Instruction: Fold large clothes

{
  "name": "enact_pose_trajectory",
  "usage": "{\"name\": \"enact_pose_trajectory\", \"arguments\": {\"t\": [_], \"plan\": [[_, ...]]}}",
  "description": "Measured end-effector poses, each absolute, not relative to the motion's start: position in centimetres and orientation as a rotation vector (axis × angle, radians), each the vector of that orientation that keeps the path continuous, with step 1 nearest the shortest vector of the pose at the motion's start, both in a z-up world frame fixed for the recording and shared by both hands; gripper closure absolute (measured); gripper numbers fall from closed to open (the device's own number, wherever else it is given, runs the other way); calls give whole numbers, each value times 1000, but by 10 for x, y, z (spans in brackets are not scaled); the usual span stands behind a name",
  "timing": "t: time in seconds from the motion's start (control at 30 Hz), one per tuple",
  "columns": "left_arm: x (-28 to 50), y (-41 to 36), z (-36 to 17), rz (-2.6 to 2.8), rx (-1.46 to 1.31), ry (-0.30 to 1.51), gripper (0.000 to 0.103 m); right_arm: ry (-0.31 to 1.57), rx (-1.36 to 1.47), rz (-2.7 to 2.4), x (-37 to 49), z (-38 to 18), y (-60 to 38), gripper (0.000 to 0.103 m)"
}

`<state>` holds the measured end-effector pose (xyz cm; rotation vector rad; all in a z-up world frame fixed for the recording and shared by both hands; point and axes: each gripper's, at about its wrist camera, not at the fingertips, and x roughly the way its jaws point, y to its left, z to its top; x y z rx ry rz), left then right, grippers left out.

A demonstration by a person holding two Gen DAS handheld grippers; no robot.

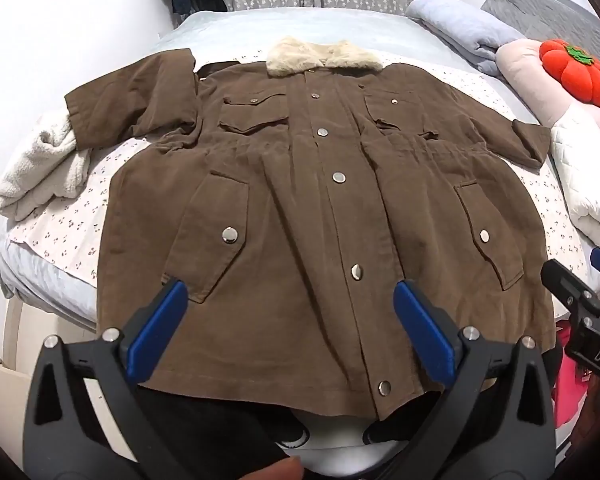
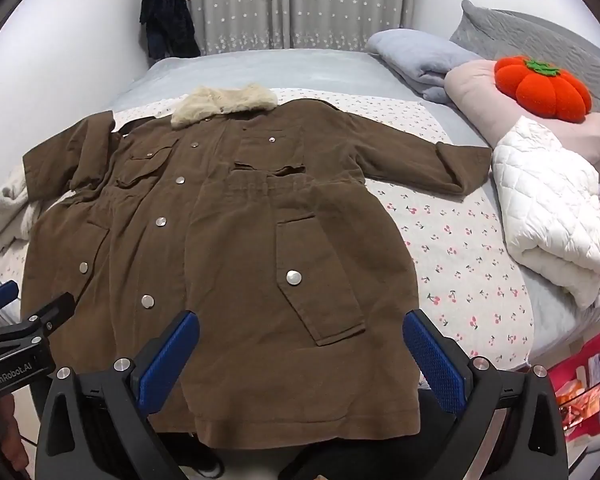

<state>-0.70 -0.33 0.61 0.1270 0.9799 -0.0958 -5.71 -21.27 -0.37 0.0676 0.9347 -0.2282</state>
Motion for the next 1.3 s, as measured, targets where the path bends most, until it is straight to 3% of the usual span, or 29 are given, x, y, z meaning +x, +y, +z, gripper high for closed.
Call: {"name": "enact_pose_trajectory", "arguments": {"t": [0.2, 1.3], "plan": [[-1, 27, 0, -98, 107, 987, 1, 950, 76, -224, -54, -14, -208, 0], [2, 31, -2, -95, 104, 990, 1, 976, 70, -227, -47, -19, -203, 0]]}}
